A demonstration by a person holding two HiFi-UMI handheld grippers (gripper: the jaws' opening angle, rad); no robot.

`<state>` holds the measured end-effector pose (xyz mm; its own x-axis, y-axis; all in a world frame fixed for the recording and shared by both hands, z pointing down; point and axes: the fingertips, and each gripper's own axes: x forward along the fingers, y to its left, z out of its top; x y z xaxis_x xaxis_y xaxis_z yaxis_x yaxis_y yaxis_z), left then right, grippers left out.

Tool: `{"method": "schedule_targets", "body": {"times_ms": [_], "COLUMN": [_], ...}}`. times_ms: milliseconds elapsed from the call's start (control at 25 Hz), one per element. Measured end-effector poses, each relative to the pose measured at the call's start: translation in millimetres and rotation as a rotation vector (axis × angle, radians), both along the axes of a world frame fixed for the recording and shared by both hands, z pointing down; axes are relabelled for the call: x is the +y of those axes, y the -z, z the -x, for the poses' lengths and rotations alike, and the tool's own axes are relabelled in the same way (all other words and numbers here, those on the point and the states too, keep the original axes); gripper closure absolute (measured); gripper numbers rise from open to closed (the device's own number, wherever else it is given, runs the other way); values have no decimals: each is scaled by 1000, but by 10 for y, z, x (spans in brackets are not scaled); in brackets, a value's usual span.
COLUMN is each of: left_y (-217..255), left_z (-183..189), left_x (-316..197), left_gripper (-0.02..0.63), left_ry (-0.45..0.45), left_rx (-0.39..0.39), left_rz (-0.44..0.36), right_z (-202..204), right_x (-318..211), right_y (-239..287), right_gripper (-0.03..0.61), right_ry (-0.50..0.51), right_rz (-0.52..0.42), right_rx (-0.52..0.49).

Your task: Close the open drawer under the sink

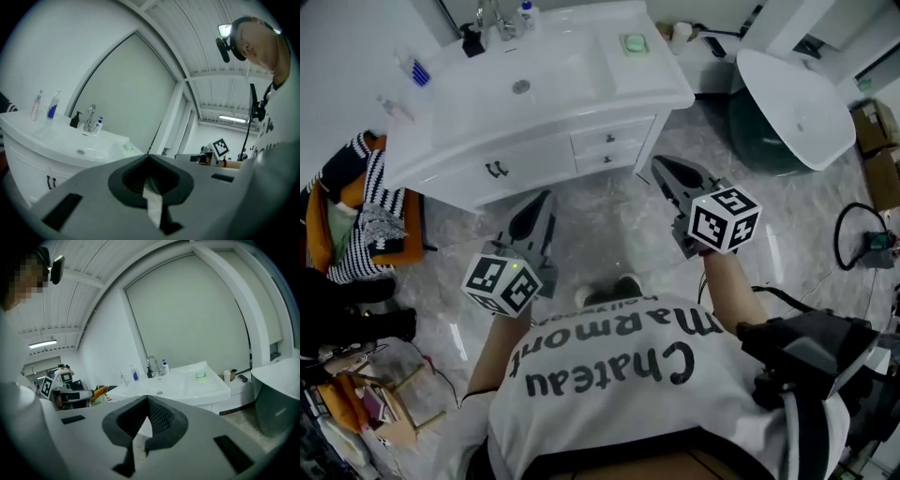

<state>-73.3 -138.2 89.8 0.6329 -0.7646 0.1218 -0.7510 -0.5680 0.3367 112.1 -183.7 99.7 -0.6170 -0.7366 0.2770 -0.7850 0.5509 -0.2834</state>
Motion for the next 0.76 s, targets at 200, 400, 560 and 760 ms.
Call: {"method": "schedule_targets", "body": {"times_ms": [200,400,560,760], "left_y": [97,189,239,269], "left_z": [-34,-108,-102,-94], "left_x": [117,186,207,217], "left_gripper": [606,606,606,606], "left_ry": [-15,-36,-33,-27], "left_rx": [-13,-21,-22,-17], "left_rz": [-10,-36,-46,-52], "right_z": [9,-92,-137,-180], "right_x": [22,85,118,138], "right_y": [84,156,183,194], "right_gripper": [568,568,568,568], "right_ry": [-6,-35,-43,-48], "right_rz": [-40,-30,-37,-46], "right_rx": [57,-8,8,41]}}
